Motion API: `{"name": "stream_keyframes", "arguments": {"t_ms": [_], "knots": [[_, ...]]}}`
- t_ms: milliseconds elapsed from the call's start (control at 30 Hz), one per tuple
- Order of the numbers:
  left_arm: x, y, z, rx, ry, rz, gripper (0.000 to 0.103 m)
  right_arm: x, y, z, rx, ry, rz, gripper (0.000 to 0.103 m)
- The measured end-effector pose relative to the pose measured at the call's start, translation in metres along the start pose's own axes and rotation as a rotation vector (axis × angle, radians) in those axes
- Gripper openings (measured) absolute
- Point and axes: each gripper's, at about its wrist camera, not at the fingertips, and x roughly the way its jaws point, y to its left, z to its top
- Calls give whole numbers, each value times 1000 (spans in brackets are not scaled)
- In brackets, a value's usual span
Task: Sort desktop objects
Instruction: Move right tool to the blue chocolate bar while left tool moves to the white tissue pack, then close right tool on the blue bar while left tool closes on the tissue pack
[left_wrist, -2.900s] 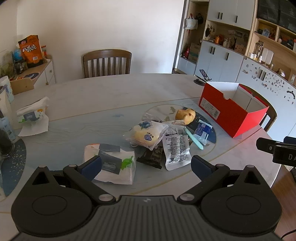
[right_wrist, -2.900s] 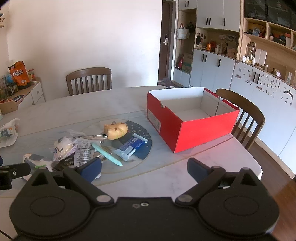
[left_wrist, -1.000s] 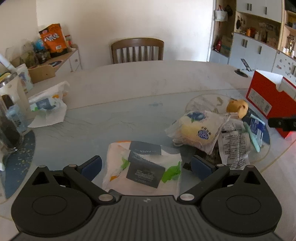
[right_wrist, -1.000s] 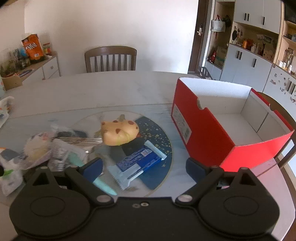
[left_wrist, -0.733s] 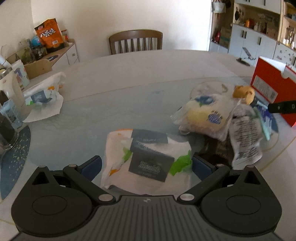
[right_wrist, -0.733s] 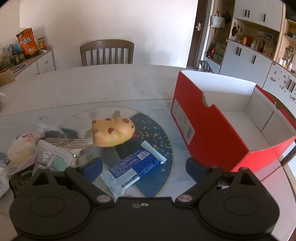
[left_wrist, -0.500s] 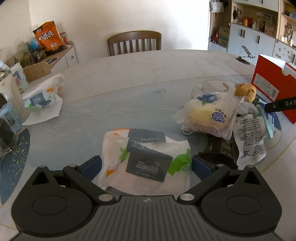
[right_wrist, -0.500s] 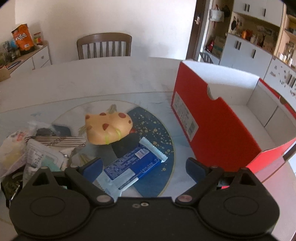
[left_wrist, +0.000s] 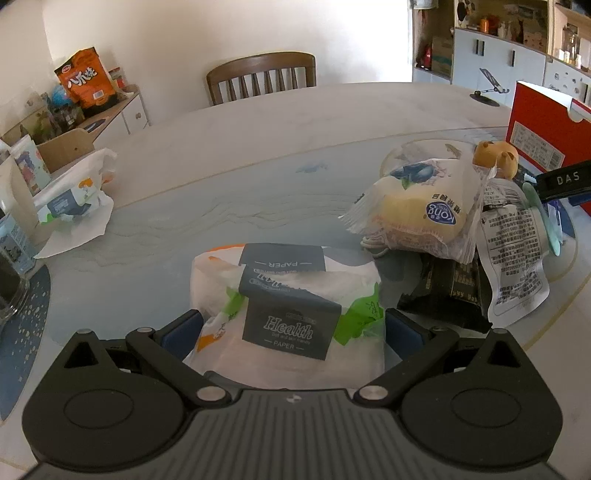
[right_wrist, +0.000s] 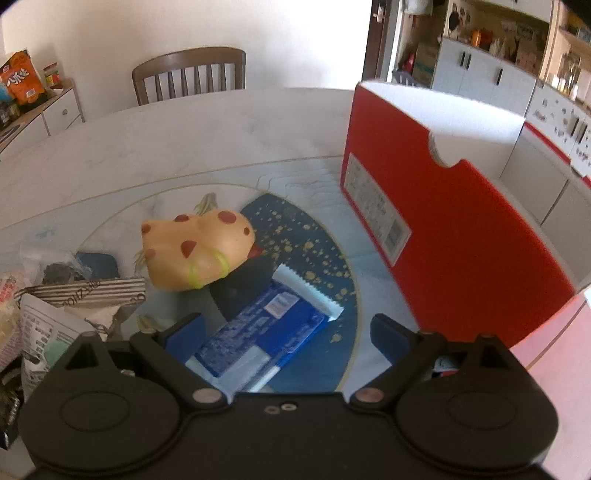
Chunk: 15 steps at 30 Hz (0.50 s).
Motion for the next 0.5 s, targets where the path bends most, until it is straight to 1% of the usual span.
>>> {"name": "stream_keyframes", "arguments": {"t_ms": [100,167,233,300,400,467,500], "knots": [[1,0,1,-3,0,1,103,3,1,-1,7,16,10,90],[1,-1,-1,-4,0,0,103,5,0,-2,10,28,18,85],[1,0,0,-5,2,-1,102,5,0,-3,15,28,25,83],[0,1,0,-11,3,1,99,4,0,-3,11,26,28,79],[-3,5,1,-33,-1,-9,94,2,0,-4,5,21,33,69],[-4,6,2,-42,-6,-10,91,0,1,-4,1,17,37,54],[-5,7,2,-46,-6,-10,89,-1,0,-3,0,18,40,52]]}}
